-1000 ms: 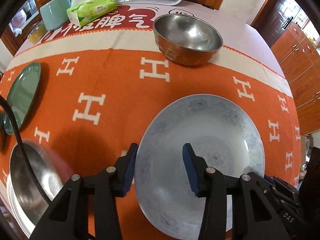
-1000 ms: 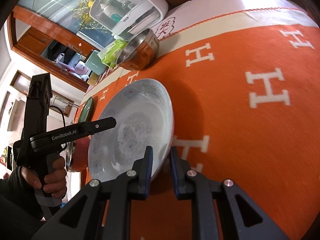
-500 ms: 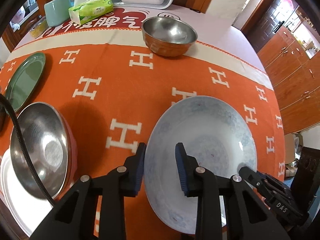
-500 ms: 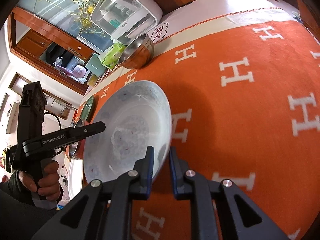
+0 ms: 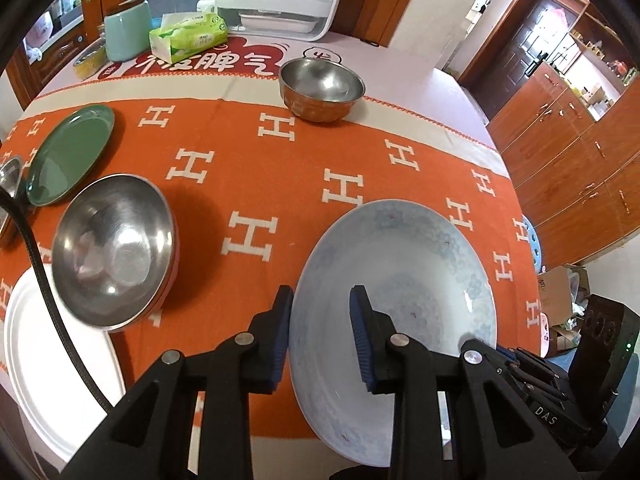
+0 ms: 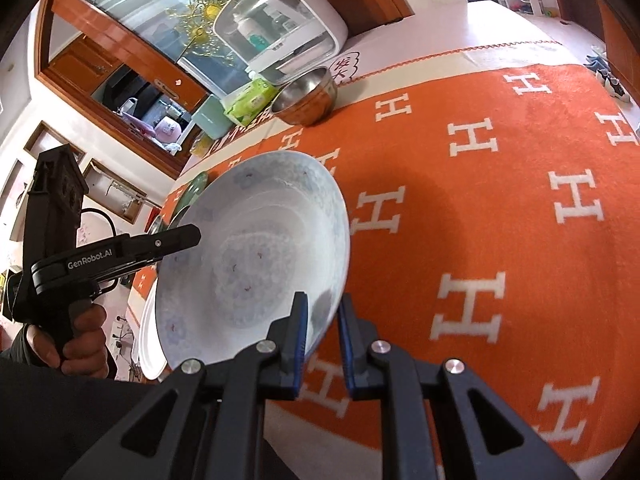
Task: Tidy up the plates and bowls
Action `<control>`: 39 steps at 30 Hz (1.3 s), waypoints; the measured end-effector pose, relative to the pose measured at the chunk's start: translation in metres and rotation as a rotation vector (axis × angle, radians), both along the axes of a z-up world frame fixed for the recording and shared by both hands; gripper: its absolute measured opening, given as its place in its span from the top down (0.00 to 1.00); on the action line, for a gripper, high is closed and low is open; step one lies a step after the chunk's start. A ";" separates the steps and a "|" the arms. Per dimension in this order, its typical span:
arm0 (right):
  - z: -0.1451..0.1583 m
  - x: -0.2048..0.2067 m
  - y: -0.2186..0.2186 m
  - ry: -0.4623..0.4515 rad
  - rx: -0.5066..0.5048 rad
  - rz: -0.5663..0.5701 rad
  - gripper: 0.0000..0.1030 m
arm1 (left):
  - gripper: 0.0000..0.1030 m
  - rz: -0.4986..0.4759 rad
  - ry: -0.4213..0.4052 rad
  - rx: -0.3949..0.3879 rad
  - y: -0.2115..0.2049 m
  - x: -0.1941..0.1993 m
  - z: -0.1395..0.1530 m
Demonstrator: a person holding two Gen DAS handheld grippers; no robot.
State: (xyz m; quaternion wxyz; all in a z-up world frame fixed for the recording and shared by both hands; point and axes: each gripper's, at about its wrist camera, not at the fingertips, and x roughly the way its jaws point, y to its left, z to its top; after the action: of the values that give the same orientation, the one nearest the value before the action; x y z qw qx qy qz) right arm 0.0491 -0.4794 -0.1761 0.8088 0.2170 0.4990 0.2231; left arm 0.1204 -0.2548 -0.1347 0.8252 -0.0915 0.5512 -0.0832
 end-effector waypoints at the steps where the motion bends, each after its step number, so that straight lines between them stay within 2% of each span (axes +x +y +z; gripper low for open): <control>1: 0.002 -0.002 0.001 -0.003 0.000 0.004 0.86 | 0.74 0.002 -0.005 -0.002 0.001 -0.004 0.003; 7: 0.012 -0.016 0.007 -0.036 0.021 0.035 0.86 | 0.74 0.020 -0.044 -0.008 0.013 -0.031 0.017; 11: 0.009 -0.025 0.017 -0.027 0.023 0.063 0.86 | 0.74 0.033 -0.063 -0.004 0.021 -0.047 0.021; 24: 0.020 -0.054 0.064 -0.054 0.017 0.104 0.86 | 0.74 0.077 -0.069 -0.021 0.074 -0.091 0.025; 39: 0.028 -0.077 0.134 -0.055 -0.018 0.105 0.86 | 0.74 0.071 -0.059 -0.045 0.147 -0.116 0.025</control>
State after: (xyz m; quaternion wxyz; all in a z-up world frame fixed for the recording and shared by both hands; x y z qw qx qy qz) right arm -0.0278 -0.3458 -0.1478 0.8113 0.1769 0.4892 0.2667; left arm 0.0046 -0.1079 -0.1101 0.8412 -0.1271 0.5210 -0.0690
